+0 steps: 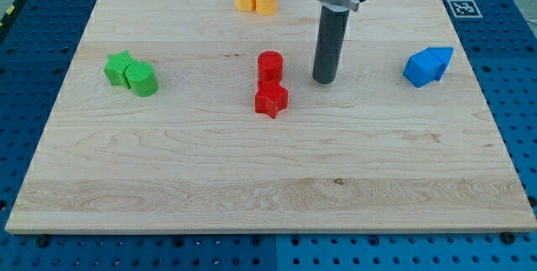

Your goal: Move the hexagon to the top left of red circle

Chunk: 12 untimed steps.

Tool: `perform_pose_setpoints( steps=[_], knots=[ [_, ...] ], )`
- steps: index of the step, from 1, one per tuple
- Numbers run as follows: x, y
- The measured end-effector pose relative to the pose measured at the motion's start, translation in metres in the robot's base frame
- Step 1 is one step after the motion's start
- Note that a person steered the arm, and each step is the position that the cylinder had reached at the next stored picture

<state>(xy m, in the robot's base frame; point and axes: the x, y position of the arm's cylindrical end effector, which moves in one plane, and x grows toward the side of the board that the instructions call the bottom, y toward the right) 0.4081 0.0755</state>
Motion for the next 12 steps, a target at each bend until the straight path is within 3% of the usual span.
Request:
perform_pose_setpoints(
  steps=[2, 6, 8, 9, 11, 12],
  knots=[
    [-0.008, 0.0],
    [-0.143, -0.023],
    [-0.169, -0.027],
    [-0.204, -0.038],
    [-0.215, -0.142],
    [-0.215, -0.144]
  ],
)
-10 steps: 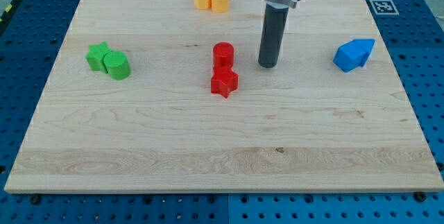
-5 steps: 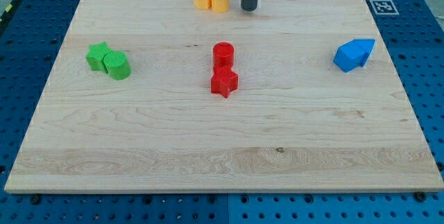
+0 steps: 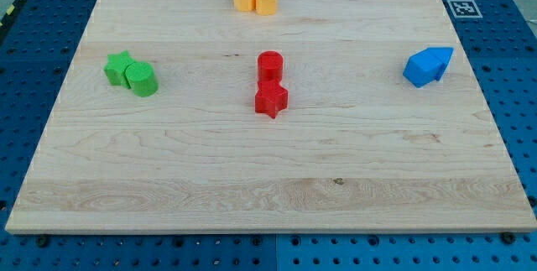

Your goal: Move the hexagon to the top left of red circle

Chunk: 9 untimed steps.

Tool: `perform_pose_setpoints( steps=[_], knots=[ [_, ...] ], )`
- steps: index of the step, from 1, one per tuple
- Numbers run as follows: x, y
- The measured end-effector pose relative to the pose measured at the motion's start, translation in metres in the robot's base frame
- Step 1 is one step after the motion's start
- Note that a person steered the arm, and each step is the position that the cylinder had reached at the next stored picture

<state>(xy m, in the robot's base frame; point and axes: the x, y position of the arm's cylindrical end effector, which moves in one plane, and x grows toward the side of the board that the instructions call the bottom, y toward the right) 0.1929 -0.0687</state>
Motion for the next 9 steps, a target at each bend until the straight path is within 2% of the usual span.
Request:
perform_pose_setpoints(
  steps=[2, 6, 7, 8, 9],
  knots=[
    [0.012, 0.019],
    [0.102, 0.022],
    [0.115, 0.006],
    [0.155, -0.002],
    [0.193, 0.022]
  ],
)
